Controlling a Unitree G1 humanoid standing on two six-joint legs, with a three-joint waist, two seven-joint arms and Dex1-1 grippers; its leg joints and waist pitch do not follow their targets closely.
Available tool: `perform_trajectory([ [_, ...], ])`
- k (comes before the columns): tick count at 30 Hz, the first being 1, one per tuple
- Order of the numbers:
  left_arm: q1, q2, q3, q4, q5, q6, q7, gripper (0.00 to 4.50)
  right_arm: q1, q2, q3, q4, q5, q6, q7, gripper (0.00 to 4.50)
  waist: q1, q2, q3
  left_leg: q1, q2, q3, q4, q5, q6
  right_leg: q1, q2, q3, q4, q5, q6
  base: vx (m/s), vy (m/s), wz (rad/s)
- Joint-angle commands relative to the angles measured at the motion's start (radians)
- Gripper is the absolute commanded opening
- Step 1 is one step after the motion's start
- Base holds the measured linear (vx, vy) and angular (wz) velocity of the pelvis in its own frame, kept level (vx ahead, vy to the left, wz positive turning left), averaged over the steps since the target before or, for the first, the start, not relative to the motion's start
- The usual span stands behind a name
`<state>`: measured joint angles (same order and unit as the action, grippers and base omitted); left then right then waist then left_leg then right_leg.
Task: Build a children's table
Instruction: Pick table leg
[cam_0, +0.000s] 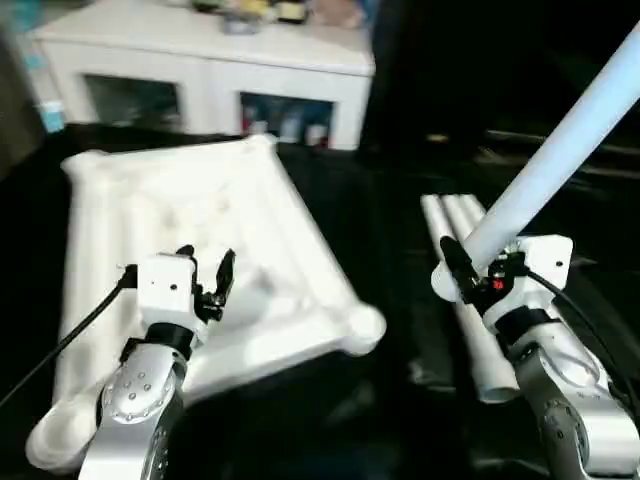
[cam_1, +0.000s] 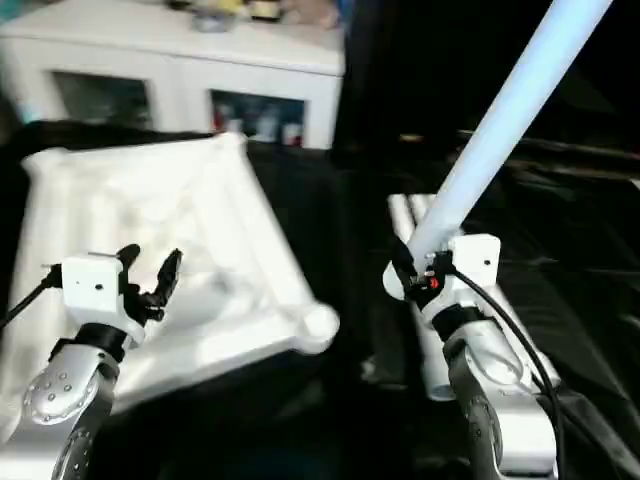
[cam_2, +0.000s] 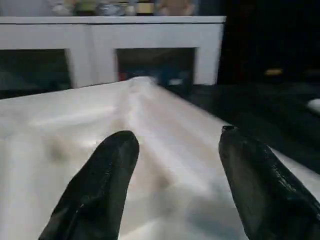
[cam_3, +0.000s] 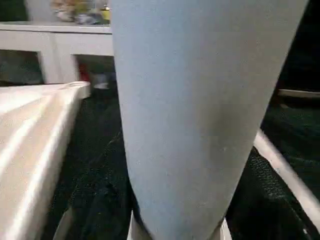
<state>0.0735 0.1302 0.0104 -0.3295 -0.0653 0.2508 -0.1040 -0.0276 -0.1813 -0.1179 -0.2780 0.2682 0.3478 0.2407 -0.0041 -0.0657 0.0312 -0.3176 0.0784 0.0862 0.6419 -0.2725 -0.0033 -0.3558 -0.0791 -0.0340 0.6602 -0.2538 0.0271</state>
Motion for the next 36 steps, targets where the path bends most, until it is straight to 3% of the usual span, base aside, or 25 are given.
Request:
perform_trajectory([
  [1, -0.008, 0.008, -0.028, 0.0, -0.014, 0.01, -0.031, 3.03, -0.002, -0.02, -0.03, -0.025, 0.022, 0.018, 0.014, 1.9, 0.037, -0.015, -0.039, -0.068, 0.035, -0.01, -0.01, 0.027, 0.233, 0.077, -0.144, 0.133, -0.127, 0.133, 0.024, 0.078, -0.067, 0.01],
  [2, -0.012, 0.018, -0.033, 0.002, -0.028, 0.013, -0.06, 3.03, -0.004, -0.022, -0.029, -0.027, 0.031, 0.02, 0.023, 1.9, 0.041, -0.02, -0.048, -0.085, 0.05, -0.023, -0.005, 0.077, 0.177, 0.101, -0.169, 0.143, -0.116, 0.214, 0.009, 0.078, -0.067, 0.01],
  [3, -0.015, 0.028, -0.038, 0.004, -0.04, 0.013, -0.085, 3.03, -0.006, -0.024, -0.029, -0.027, 0.038, 0.023, 0.029, 1.9, 0.04, -0.025, -0.057, -0.084, 0.064, -0.026, -0.045, 0.227, 0.078, 0.101, -0.114, 0.094, -0.058, 0.539, -0.008, 0.069, -0.058, -0.06],
  [4, -0.027, 0.049, -0.051, 0.014, -0.043, 0.01, -0.124, 3.03, -0.013, -0.027, -0.027, -0.021, 0.044, 0.028, 0.036, 1.9, 0.035, -0.013, -0.053, -0.061, 0.066, -0.019, -0.063, 0.308, 0.039, 0.072, -0.059, 0.062, -0.048, 0.718, -0.025, 0.065, -0.034, -0.07],
  [5, -0.04, 0.066, -0.062, 0.028, -0.04, 0.016, -0.151, 3.03, -0.02, -0.032, -0.024, -0.015, 0.052, 0.033, 0.047, 1.9, 0.033, 0.012, -0.053, -0.048, 0.079, -0.02, -0.067, 0.298, 0.017, 0.065, -0.043, 0.052, -0.046, 0.691, -0.065, 0.065, -0.034, -0.07],
  [8, -0.067, 0.084, -0.074, 0.055, -0.03, 0.037, -0.174, 3.03, -0.032, -0.044, -0.021, -0.004, 0.063, 0.042, 0.068, 1.9, 0.031, 0.018, -0.039, -0.029, 0.116, -0.025, -0.088, 0.145, -0.016, 0.049, -0.043, 0.044, -0.071, 0.341, -0.187, 0.0, 0.0, 0.0],
  [11, -0.103, 0.083, -0.068, 0.072, -0.026, 0.036, -0.163, 3.03, -0.053, -0.053, -0.032, 0.015, 0.079, 0.054, 0.079, 1.9, 0.042, 0.031, -0.026, -0.021, 0.127, -0.018, -0.103, -0.057, -0.017, 0.038, -0.057, 0.049, -0.087, 0.093, -0.247, 0.0, 0.0, 0.0],
  [13, -0.115, 0.083, -0.065, 0.066, -0.018, 0.065, -0.141, 3.03, -0.066, -0.045, -0.042, 0.018, 0.101, 0.066, 0.082, 1.9, 0.038, 0.039, -0.018, -0.018, 0.144, -0.027, -0.119, -0.183, -0.056, 0.034, -0.049, 0.042, -0.089, -0.012, -0.244, -0.067, 0.021, 0.05],
  [15, -0.115, 0.09, -0.072, 0.07, 0.007, 0.043, -0.13, 3.03, -0.07, -0.045, -0.031, 0.025, 0.091, 0.059, 0.087, 1.9, 0.023, 0.052, -0.014, 0.002, 0.185, -0.055, -0.143, -0.317, -0.084, 0.02, -0.017, 0.019, -0.082, -0.069, -0.232, -0.065, 0.0, 0.07],
  [16, -0.113, 0.085, -0.068, 0.073, 0.001, 0.043, -0.131, 3.03, -0.069, -0.045, -0.021, 0.025, 0.087, 0.056, 0.091, 1.9, 0.017, 0.057, -0.013, 0.007, 0.208, -0.071, -0.158, -0.343, -0.074, 0.016, -0.012, 0.009, -0.074, -0.075, -0.232, -0.045, -0.065, 0.13],
  [17, -0.113, 0.073, -0.059, 0.079, -0.014, 0.036, -0.132, 3.03, -0.068, -0.044, 0.0, 0.02, 0.084, 0.054, 0.103, 1.9, 0.004, 0.064, -0.02, 0.01, 0.263, -0.096, -0.19, -0.324, 0.01, 0.005, -0.014, -0.017, -0.033, -0.054, -0.24, -0.045, -0.065, 0.13],
  [18, -0.113, 0.064, -0.053, 0.083, -0.029, 0.041, -0.134, 3.03, -0.066, -0.043, 0.009, 0.016, 0.085, 0.054, 0.11, 1.9, 0.006, 0.068, -0.022, 0.01, 0.273, -0.099, -0.196, -0.311, 0.042, -0.002, -0.015, -0.024, -0.019, -0.049, -0.251, -0.032, -0.117, 0.12],
  [19, -0.115, 0.06, -0.048, 0.086, -0.038, 0.046, -0.136, 3.03, -0.066, -0.042, 0.013, 0.015, 0.086, 0.055, 0.113, 1.9, 0.0, 0.058, -0.024, -0.001, 0.259, -0.072, -0.185, -0.278, 0.125, -0.004, -0.029, -0.02, -0.022, -0.034, -0.282, -0.017, -0.158, 0.1],
  [20, -0.115, 0.058, -0.048, 0.086, -0.043, 0.048, -0.138, 3.03, -0.064, -0.041, 0.014, 0.013, 0.091, 0.059, 0.115, 1.9, 0.007, 0.037, -0.023, -0.026, 0.189, -0.02, -0.134, -0.245, 0.176, 0.005, -0.058, 0.002, -0.087, -0.054, -0.379, -0.017, -0.158, 0.1],
  [21, -0.115, 0.069, -0.05, 0.077, -0.071, 0.059, -0.176, 3.03, -0.064, -0.037, 0.026, 0.017, 0.096, 0.063, 0.121, 1.9, 0.047, -0.008, -0.031, -0.058, 0.048, 0.069, 0.026, -0.131, 0.146, 0.039, -0.103, 0.033, -0.185, -0.249, -0.377, -0.029, -0.177, 0.1],
  [22, -0.114, 0.08, -0.051, 0.069, -0.093, 0.07, -0.205, 3.03, -0.066, -0.036, 0.033, 0.022, 0.096, 0.062, 0.124, 1.9, 0.073, -0.007, -0.032, -0.067, 0.056, 0.061, 0.04, -0.049, 0.111, 0.053, -0.138, 0.052, -0.191, -0.359, -0.316, -0.027, -0.181, 0.02],
  [23, -0.108, 0.089, -0.057, 0.053, -0.115, 0.084, -0.234, 3.03, -0.063, -0.037, 0.036, 0.024, 0.098, 0.058, 0.129, 1.9, 0.085, -0.006, -0.03, -0.082, 0.066, 0.05, 0.023, 0.026, 0.079, 0.059, -0.142, 0.064, -0.184, -0.417, -0.225, -0.027, -0.181, 0.02],
  [24, -0.105, 0.107, -0.064, 0.037, -0.133, 0.101, -0.268, 3.03, -0.064, -0.036, 0.039, 0.028, 0.101, 0.051, 0.138, 1.9, 0.105, 0.005, -0.029, -0.089, 0.093, 0.035, -0.042, 0.106, 0.035, 0.05, -0.107, 0.049, -0.158, -0.404, -0.022, -0.016, -0.164, -0.07],
  [26, -0.112, 0.145, -0.082, 0.032, -0.155, 0.12, -0.336, 3.03, -0.071, -0.034, 0.032, 0.039, 0.124, 0.046, 0.165, 1.9, 0.116, 0.022, -0.031, -0.077, 0.121, 0.02, -0.085, 0.083, 0.032, 0.039, -0.068, 0.014, -0.138, -0.261, 0.018, -0.021, -0.128, -0.11],
  [28, -0.137, 0.211, -0.112, 0.052, -0.145, 0.113, -0.428, 3.03, -0.097, -0.03, 0.024, 0.071, 0.139, 0.043, 0.179, 1.9, 0.132, 0.019, -0.032, -0.045, 0.131, 0.027, -0.092, 0.009, 0.014, 0.019, -0.054, 0.009, -0.138, -0.215, 0.016, -0.009, -0.077, 0.02],
  [30, -0.153, 0.264, -0.133, 0.057, -0.166, 0.116, -0.525, 3.03, -0.116, -0.033, 0.017, 0.095, 0.145, 0.043, 0.187, 1.9, 0.144, 0.024, -0.025, -0.034, 0.134, 0.035, -0.104, -0.039, -0.003, 0.015, -0.055, 0.01, -0.141, -0.25, -0.016, -0.003, -0.03, 0.04],
  [31, -0.163, 0.286, -0.14, 0.053, -0.19, 0.118, -0.58, 3.03, -0.123, -0.042, 0.011, 0.103, 0.152, 0.044, 0.199, 1.9, 0.154, 0.046, -0.024, -0.026, 0.146, 0.033, -0.112, -0.061, -0.017, 0.007, -0.057, 0.013, -0.139, -0.248, -0.051, 0.0, 0.0, 0.0],
  [32, -0.17, 0.302, -0.146, 0.054, -0.205, 0.125, -0.618, 3.03, -0.126, -0.05, 0.009, 0.105, 0.156, 0.045, 0.21, 1.9, 0.154, 0.041, -0.024, -0.028, 0.151, 0.033, -0.114, -0.068, -0.022, 0.011, -0.059, 0.013, -0.137, -0.239, -0.063, 0.0, 0.0, 0.0],
  [34, -0.217, 0.373, -0.157, 0.075, -0.276, 0.183, -0.771, 3.21, -0.141, -0.079, 0.015, 0.104, 0.162, 0.053, 0.249, 1.9, 0.165, 0.065, -0.029, -0.019, 0.161, 0.034, -0.116, -0.081, -0.042, 0.007, -0.063, 0.019, -0.118, -0.15, -0.12, 0.0, 0.0, 0.0],
  [36, -0.229, 0.391, -0.16, 0.074, -0.303, 0.208, -0.806, 3.38, -0.142, -0.089, 0.015, 0.101, 0.165, 0.055, 0.262, 1.89, 0.169, 0.06, -0.031, -0.028, 0.161, 0.039, -0.117, -0.062, -0.05, 0.018, -0.067, 0.021, -0.106, -0.075, -0.164, 0.0, 0.0, 0.0],
])
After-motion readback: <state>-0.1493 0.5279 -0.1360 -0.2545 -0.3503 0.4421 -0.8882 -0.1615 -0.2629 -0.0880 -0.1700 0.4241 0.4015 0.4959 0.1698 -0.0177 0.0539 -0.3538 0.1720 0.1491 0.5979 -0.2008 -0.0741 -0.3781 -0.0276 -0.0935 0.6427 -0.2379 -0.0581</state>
